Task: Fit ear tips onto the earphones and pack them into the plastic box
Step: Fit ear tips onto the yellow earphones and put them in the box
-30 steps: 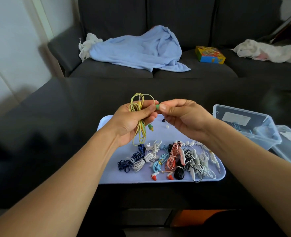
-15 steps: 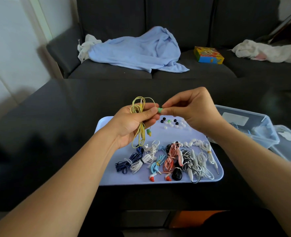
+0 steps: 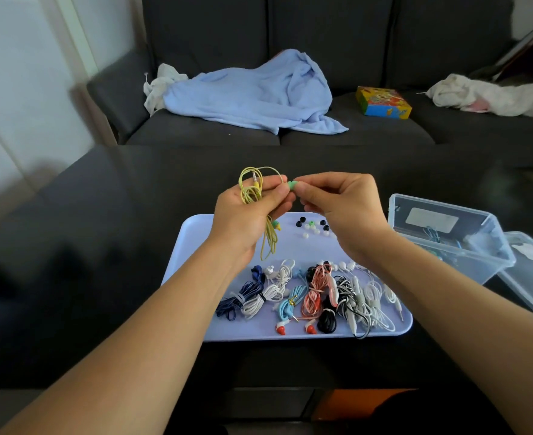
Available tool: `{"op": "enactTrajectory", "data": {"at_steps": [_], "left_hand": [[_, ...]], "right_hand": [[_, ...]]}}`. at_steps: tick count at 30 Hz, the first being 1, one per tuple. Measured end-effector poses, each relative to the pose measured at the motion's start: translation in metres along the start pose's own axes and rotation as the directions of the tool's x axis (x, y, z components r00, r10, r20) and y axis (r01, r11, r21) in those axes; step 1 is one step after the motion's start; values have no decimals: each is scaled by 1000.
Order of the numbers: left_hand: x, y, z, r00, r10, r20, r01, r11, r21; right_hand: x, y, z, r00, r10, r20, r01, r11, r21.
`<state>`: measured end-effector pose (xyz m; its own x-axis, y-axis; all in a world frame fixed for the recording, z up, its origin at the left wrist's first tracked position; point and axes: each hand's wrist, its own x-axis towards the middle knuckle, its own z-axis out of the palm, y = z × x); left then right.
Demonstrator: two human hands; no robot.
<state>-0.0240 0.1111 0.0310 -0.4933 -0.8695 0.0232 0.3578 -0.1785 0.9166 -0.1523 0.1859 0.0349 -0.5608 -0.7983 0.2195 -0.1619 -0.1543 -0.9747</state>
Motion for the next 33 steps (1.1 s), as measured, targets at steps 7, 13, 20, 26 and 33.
{"op": "enactTrajectory", "data": {"at_steps": [7, 13, 20, 26, 33], "left_hand": [[5, -6, -17, 925, 343, 166, -379, 778, 501], [4, -4, -27, 823, 386, 417, -561, 438, 703], [1, -1, -13, 990, 125, 60, -135, 966, 220], [2, 4, -8, 997, -52, 61, 50, 998, 40], [3, 4, -15, 990, 31, 135, -54, 984, 172]], "right_hand": [[4, -5, -4, 879, 416, 233, -473, 820, 321], [3, -4, -14, 757, 547, 358, -645, 713, 274], [-1, -3, -5, 989, 53, 135, -63, 995, 72], [3, -2, -11, 953, -282, 113, 301, 929, -216], [3, 3, -14, 928, -328, 179, 370, 869, -327]]}}
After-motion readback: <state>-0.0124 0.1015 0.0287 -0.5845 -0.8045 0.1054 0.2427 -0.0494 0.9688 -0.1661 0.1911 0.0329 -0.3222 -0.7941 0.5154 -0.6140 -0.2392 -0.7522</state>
